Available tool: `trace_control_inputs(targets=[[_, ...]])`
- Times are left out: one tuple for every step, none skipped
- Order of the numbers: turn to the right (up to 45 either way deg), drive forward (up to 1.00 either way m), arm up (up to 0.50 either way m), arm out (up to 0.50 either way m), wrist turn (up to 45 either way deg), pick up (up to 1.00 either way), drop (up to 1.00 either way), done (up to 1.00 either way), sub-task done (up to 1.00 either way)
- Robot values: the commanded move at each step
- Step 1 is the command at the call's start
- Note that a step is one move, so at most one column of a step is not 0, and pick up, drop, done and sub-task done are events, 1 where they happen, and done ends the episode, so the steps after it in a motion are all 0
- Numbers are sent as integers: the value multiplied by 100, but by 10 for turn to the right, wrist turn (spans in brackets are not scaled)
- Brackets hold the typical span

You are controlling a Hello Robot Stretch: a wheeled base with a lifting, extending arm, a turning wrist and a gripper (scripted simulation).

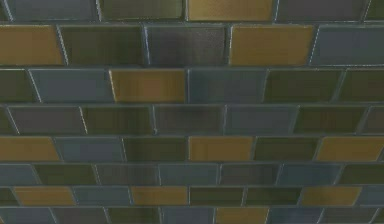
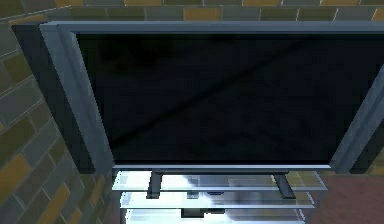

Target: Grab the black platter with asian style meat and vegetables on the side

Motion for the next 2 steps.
trace_control_inputs(targets=[[0,0,18,0,0,0,0,0,0],[0,0,0,46,0,0,0,0,0]])
